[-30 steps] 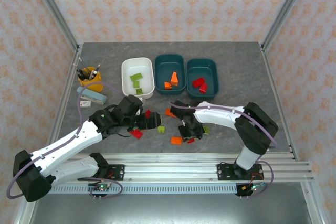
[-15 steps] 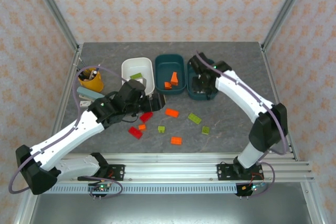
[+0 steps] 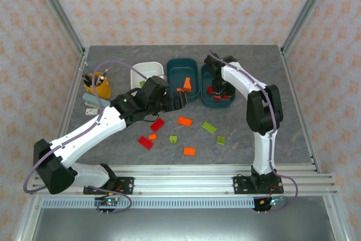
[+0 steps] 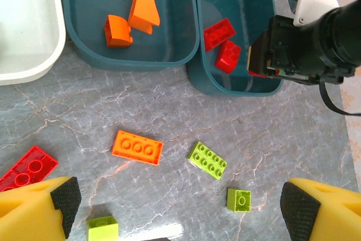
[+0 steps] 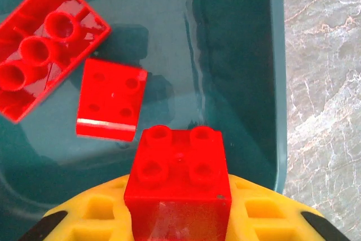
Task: Sort the legos into containers by color
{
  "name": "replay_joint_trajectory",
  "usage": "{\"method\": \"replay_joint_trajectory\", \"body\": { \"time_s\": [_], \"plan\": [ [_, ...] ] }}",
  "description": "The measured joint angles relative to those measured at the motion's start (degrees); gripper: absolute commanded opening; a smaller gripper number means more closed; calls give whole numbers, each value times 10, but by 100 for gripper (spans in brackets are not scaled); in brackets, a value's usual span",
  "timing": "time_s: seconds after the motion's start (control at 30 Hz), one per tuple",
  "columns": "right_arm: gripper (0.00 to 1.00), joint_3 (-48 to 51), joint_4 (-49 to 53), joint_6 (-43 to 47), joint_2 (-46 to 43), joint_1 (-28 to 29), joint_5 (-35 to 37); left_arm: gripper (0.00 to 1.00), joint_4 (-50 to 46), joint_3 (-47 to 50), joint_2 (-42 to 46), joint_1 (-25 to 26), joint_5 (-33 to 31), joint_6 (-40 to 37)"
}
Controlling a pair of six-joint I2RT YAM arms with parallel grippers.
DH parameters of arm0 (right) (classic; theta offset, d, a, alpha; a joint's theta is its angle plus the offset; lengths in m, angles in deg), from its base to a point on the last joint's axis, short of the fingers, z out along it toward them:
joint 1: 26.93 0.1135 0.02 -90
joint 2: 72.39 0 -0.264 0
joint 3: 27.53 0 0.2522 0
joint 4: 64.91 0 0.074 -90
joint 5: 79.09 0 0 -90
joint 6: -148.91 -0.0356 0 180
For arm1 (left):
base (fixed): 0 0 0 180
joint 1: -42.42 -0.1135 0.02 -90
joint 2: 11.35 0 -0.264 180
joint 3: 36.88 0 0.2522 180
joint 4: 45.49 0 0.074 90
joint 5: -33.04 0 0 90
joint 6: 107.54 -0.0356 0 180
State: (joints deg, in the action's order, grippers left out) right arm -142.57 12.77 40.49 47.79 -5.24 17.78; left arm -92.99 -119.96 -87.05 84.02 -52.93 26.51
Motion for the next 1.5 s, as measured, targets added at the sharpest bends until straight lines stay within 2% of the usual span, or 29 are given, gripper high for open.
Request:
{"method": "replay_joint_trajectory", "body": {
  "time_s": [0.2, 0.33, 0.43, 0.6, 0.77, 0.97, 1.13, 1.3, 1.5],
  "plan": [
    [40, -49, 12, -13, 49, -11, 3, 94, 9, -1, -10, 0, 2, -2],
    [59, -52, 16, -28, 64, -11, -2, 94, 10, -2, -10, 0, 4, -6],
    [66, -53, 17, -32, 64, -11, -10, 94, 10, -3, -10, 0, 4, -6],
    [67, -57, 9, -34, 54, -8, -26, 94, 7, -3, -10, 0, 4, -6],
    [67, -53, -16, -29, -8, 11, -48, 94, -14, -3, -10, 0, 4, -5],
    [67, 76, -100, 0, -197, 59, -87, 93, -48, 0, -16, -1, 4, 6],
    [67, 240, -160, 22, -341, 72, -181, 87, -94, 35, -19, -5, 1, 53],
    [67, 362, -192, 34, -402, 101, -284, 84, -118, 79, -23, -12, 2, 96],
    [68, 423, -221, 31, -431, 151, -349, 83, -150, 89, -63, -23, 2, 90]
  ]
}}
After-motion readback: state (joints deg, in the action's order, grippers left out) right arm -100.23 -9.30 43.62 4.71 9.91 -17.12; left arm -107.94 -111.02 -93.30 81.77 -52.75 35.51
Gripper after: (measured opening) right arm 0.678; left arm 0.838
